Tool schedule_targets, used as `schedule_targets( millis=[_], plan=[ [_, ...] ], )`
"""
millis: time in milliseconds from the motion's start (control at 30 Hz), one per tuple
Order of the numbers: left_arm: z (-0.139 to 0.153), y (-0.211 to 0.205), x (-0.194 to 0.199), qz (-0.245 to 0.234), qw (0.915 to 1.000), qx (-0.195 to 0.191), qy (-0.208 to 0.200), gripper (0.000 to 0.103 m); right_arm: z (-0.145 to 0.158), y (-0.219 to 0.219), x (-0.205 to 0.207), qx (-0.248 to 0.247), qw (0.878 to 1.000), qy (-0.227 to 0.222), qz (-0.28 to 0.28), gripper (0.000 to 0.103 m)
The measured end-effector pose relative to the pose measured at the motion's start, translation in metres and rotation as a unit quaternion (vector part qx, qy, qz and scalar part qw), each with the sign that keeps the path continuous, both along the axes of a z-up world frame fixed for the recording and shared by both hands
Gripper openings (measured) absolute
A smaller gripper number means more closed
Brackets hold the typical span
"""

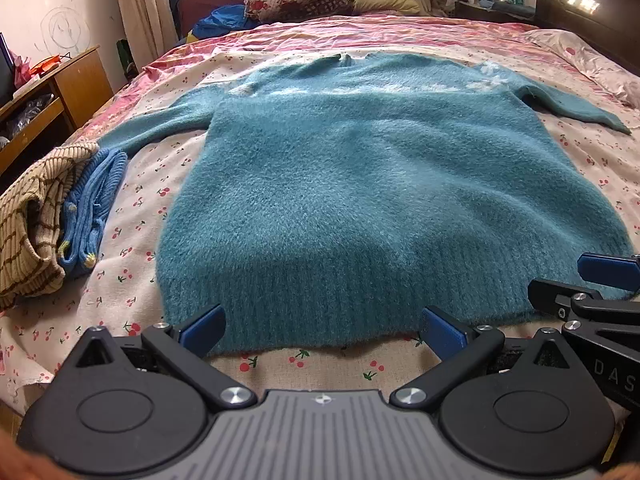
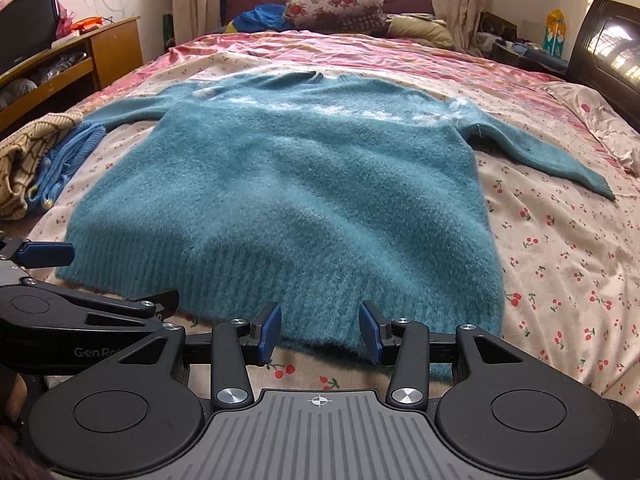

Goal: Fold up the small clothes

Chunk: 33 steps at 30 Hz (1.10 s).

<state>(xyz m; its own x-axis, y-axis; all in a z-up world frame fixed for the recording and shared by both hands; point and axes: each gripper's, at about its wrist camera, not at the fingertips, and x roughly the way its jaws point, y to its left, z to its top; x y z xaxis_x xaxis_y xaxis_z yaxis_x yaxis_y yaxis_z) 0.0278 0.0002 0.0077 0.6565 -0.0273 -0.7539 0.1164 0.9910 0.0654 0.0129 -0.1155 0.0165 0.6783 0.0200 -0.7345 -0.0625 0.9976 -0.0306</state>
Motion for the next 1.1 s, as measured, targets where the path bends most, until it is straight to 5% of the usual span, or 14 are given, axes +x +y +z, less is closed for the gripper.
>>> schedule_targets(
  millis=[500,1100],
  plan=[
    [0.018,-0.006,0.000,0.003,0.9998,0.007,-0.020,0.103,0.013,-0.011,-0.003,0.021,1.000,-0.020,-0.005,0.043],
    [0.001,-0.023,0.074,0.004,0.9998,0.011,0.018,0.103,-0.002,-0.026,0.057,0.039,0.999,0.002,-0.024,0.043]
  ],
)
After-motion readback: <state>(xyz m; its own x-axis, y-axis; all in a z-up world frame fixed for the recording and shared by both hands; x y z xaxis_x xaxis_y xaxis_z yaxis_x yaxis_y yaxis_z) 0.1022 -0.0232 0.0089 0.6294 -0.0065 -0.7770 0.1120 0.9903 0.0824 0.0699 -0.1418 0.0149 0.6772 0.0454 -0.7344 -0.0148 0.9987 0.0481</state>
